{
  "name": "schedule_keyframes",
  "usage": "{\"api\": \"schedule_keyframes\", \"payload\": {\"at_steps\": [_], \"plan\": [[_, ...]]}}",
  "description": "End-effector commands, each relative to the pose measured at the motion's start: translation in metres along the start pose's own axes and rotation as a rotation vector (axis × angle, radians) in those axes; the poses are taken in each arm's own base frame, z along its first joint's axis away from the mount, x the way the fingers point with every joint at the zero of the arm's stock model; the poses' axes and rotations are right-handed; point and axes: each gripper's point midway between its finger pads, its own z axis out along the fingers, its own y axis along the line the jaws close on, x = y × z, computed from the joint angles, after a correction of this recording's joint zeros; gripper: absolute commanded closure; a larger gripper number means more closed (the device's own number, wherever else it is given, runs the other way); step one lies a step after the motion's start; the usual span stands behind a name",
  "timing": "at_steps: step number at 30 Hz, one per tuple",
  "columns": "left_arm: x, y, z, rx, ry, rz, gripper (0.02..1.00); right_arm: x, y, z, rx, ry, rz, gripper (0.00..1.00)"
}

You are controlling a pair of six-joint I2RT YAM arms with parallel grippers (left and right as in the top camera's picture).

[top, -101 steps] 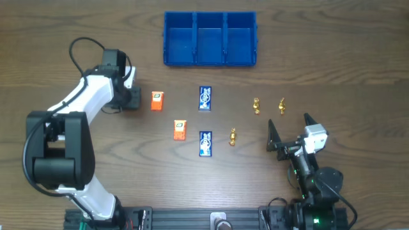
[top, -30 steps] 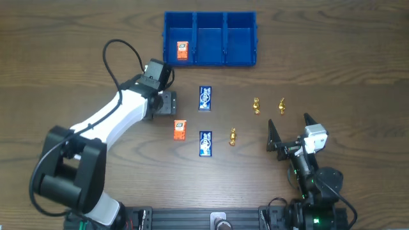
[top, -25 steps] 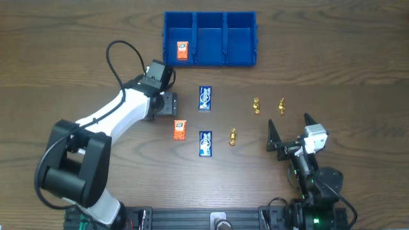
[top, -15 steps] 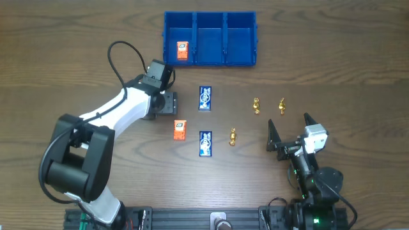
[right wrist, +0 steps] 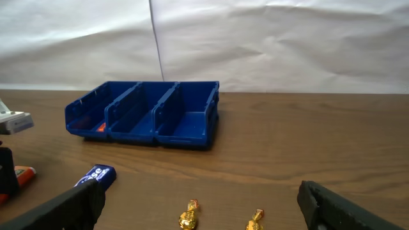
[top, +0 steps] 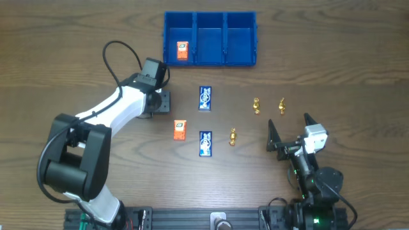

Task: Sort Candies Into Trays

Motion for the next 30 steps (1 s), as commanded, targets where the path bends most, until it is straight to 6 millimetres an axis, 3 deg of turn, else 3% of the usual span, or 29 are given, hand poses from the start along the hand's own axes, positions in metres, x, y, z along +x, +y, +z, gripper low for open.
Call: {"api": "schedule_keyframes", "payload": {"at_steps": [1,5,7,12,14,17,19,23,30], "plan": [[-0.003,-0.001,0.003,0.004,0.0,0.003,0.695,0.0,-0.004,-0.001,0.018,-0.004,-0.009,0.001],[-0.01,-0.007,-0.001,0.035,-0.02,-0.011,0.717,0.0,-0.004,-0.001,0.018,-0.003,-0.009,0.001],[-0.022,-0.014,-0.015,0.054,-0.059,-0.029,0.717,0.0,-0.004,-0.001,0.018,-0.003,-0.009,0.001],[-0.077,-0.042,-0.086,0.086,-0.215,-0.078,0.713,0.0,-0.004,-0.001,0.018,-0.003,-0.008,0.001],[-0.121,-0.061,-0.134,0.104,-0.31,-0.077,0.717,0.0,-0.004,-0.001,0.018,-0.003,-0.009,0.001],[-0.157,-0.073,-0.158,0.119,-0.367,-0.063,0.717,0.0,-0.004,-0.001,0.018,-0.003,-0.009,0.001],[-0.174,-0.078,-0.161,0.117,-0.377,-0.059,0.715,0.0,-0.004,-0.001,0.018,-0.003,-0.009,0.001],[-0.193,-0.079,-0.137,0.099,-0.347,-0.068,0.717,0.0,-0.004,-0.001,0.018,-0.003,-0.009,0.001],[-0.188,-0.074,-0.095,0.073,-0.274,-0.073,0.689,0.0,-0.004,-0.001,0.018,-0.003,-0.009,0.001]]}}
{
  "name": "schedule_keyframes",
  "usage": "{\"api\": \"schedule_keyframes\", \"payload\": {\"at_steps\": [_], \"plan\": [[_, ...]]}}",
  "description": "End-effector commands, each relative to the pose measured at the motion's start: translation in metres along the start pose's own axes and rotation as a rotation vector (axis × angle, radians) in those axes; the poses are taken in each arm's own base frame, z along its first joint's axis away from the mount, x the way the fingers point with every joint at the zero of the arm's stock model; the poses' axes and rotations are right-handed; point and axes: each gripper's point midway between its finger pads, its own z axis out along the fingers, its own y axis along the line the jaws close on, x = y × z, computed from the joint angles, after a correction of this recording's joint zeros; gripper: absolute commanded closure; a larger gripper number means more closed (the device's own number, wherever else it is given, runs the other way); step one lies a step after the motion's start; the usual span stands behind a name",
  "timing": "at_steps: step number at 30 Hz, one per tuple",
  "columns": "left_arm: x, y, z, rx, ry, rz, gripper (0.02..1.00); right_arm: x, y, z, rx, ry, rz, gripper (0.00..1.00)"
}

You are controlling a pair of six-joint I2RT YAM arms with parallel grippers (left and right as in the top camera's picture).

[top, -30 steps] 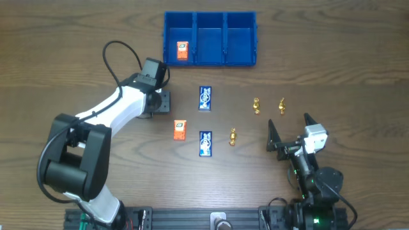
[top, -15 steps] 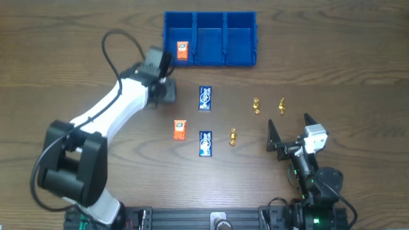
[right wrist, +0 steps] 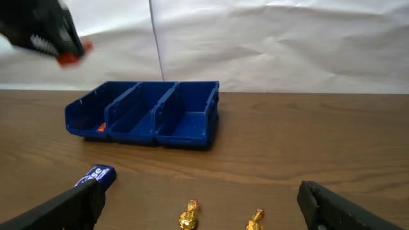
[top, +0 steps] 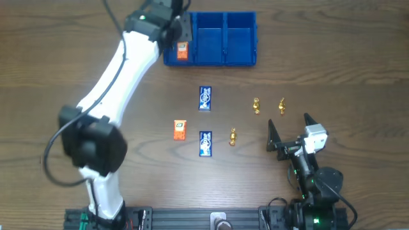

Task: Sort Candies Into Trays

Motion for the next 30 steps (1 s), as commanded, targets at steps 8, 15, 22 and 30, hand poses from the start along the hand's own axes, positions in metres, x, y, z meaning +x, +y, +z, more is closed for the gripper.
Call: {"api": "schedule_keyframes", "payload": {"at_steps": [8,15,22,30], "plan": [[0.011,0.012,0.038,-0.046,0.04,0.021,0.68,0.0,-0.004,-0.001,0.018,-0.003,-0.009,0.001],[0.01,0.021,0.038,-0.091,0.029,0.042,0.417,0.0,-0.004,-0.001,0.018,-0.003,-0.009,0.001],[0.006,0.002,-0.004,-0.07,-0.026,0.073,0.253,0.0,-0.004,-0.001,0.018,-0.003,-0.009,0.001],[0.107,-0.033,-0.094,0.056,-0.036,0.12,0.205,0.0,-0.004,-0.001,0.018,-0.003,-0.009,0.001]]}}
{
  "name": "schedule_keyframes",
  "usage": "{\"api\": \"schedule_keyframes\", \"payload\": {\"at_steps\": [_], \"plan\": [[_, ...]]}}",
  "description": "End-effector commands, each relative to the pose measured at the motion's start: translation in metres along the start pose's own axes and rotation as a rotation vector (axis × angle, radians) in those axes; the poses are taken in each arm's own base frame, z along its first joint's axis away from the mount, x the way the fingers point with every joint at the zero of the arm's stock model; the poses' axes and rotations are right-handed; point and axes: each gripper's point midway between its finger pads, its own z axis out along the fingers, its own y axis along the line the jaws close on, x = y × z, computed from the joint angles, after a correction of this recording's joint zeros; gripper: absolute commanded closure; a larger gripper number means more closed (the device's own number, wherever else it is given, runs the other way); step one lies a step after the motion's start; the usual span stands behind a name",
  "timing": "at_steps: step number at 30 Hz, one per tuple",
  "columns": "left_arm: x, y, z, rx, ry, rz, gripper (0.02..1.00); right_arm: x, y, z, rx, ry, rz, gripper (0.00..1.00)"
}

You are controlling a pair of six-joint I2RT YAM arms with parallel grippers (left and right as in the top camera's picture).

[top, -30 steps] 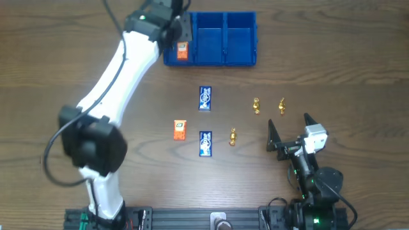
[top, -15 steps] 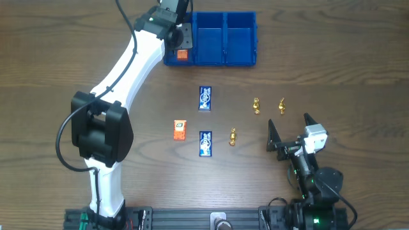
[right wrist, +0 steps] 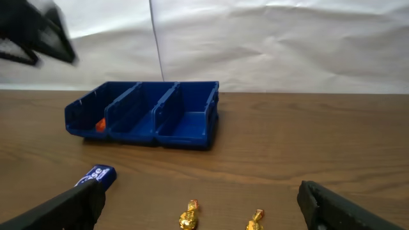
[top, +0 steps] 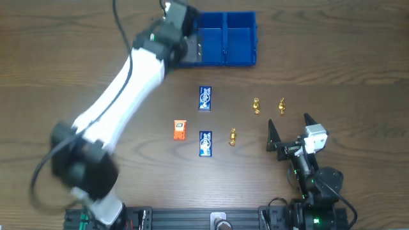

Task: Sort Candies Into Trays

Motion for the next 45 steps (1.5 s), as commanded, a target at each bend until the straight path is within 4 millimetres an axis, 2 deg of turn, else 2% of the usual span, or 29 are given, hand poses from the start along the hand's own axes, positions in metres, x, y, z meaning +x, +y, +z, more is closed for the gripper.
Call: {"api": "schedule_keyframes", "payload": {"at_steps": [1,5,7,8,12,15,28,31,35,37,42,45], "plan": [[0.075,-0.016,-0.046,0.049,0.007,0.007,0.205,0.0,-0.004,-0.001,0.018,-0.003,-0.009,0.001],[0.159,0.0,-0.013,0.022,0.135,-0.01,0.209,0.0,-0.004,-0.001,0.018,-0.003,-0.009,0.001],[0.189,0.009,0.0,0.01,0.193,-0.036,0.209,0.0,-0.004,-0.001,0.018,-0.003,-0.009,0.001],[0.213,0.017,0.009,0.005,0.23,-0.054,0.215,0.0,-0.004,-0.001,0.018,-0.004,-0.009,0.001],[0.247,0.022,0.022,0.017,0.25,-0.045,0.224,0.0,-0.004,-0.001,0.018,-0.004,-0.009,0.003],[0.255,0.028,0.027,-0.001,0.248,-0.058,0.222,0.0,-0.004,-0.001,0.018,-0.003,-0.009,0.001],[0.263,0.033,0.043,-0.043,0.262,-0.047,0.253,0.0,-0.004,-0.001,0.018,-0.003,-0.009,0.001],[0.264,0.033,0.045,-0.048,0.264,-0.045,0.338,0.0,-0.004,-0.001,0.018,-0.003,-0.009,0.001],[0.264,0.034,0.046,-0.053,0.265,-0.044,0.56,0.0,-0.004,-0.001,0.018,-0.003,-0.009,0.001],[0.264,0.034,0.046,-0.054,0.265,-0.044,0.638,0.0,-0.004,-0.001,0.018,-0.003,-0.009,0.001],[0.262,0.033,0.046,-0.054,0.259,-0.044,0.704,0.0,-0.004,-0.001,0.018,-0.003,-0.009,0.001],[0.25,0.029,0.044,-0.053,0.24,-0.046,0.715,0.0,-0.004,-0.001,0.018,-0.003,-0.009,0.001]]}}
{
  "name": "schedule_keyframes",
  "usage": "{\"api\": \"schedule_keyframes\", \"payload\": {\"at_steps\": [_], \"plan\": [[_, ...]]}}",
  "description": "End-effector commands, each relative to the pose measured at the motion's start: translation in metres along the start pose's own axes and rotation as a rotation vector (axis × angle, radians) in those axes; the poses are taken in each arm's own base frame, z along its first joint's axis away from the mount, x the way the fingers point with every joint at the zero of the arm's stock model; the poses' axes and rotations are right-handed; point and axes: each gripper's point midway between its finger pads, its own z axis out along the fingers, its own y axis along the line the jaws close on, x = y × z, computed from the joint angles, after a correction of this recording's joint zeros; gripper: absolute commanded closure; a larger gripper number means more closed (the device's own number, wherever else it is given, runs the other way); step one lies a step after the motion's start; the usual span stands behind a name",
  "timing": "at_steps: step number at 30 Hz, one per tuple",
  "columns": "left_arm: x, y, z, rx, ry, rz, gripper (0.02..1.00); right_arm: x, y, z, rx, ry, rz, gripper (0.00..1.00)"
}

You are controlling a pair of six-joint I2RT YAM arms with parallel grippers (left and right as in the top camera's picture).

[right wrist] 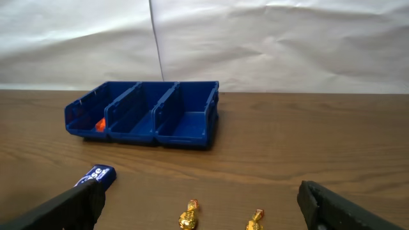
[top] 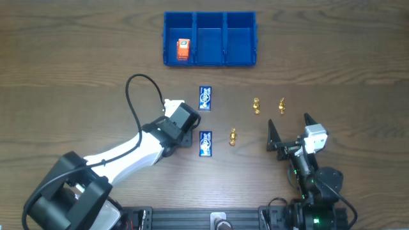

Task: Sort Candies Into Trays

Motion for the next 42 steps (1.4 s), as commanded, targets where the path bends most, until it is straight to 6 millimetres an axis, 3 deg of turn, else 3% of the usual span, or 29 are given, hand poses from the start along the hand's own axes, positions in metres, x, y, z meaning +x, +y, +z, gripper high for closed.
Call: {"api": "schedule_keyframes", "payload": {"at_steps": [1,4,11,14,18,22,28,36,38,42], "plan": [[-0.015,-0.004,-0.004,-0.024,-0.011,-0.004,0.717,0.0,-0.004,-0.001,0.018,-0.003,-0.009,0.001],[-0.053,-0.012,-0.027,-0.058,-0.076,0.016,0.726,0.0,-0.004,-0.001,0.018,-0.003,-0.009,0.001],[-0.196,-0.031,-0.101,-0.06,-0.322,0.044,0.717,0.0,-0.004,-0.001,0.018,-0.003,-0.009,0.001],[-0.244,-0.025,-0.112,-0.058,-0.363,0.012,0.717,0.0,-0.004,-0.001,0.018,-0.004,-0.009,0.001],[-0.283,-0.015,-0.098,-0.059,-0.336,-0.026,0.72,0.0,-0.004,-0.001,0.018,-0.003,-0.009,0.001],[-0.299,-0.015,-0.066,-0.044,-0.295,-0.017,0.709,0.0,-0.004,-0.001,0.018,-0.003,-0.009,0.001],[-0.293,-0.015,-0.02,-0.033,-0.221,-0.018,0.684,0.0,-0.004,-0.001,0.018,-0.003,-0.009,0.001],[-0.297,-0.011,-0.017,-0.032,-0.23,-0.029,0.667,0.0,-0.004,-0.001,0.018,-0.003,-0.009,0.001],[-0.298,-0.009,-0.017,-0.033,-0.232,-0.032,0.603,0.0,-0.004,-0.001,0.018,-0.003,-0.009,0.001],[-0.304,-0.002,-0.018,-0.035,-0.247,-0.049,0.261,0.0,-0.004,-0.001,0.018,-0.003,-0.009,0.001]]}}
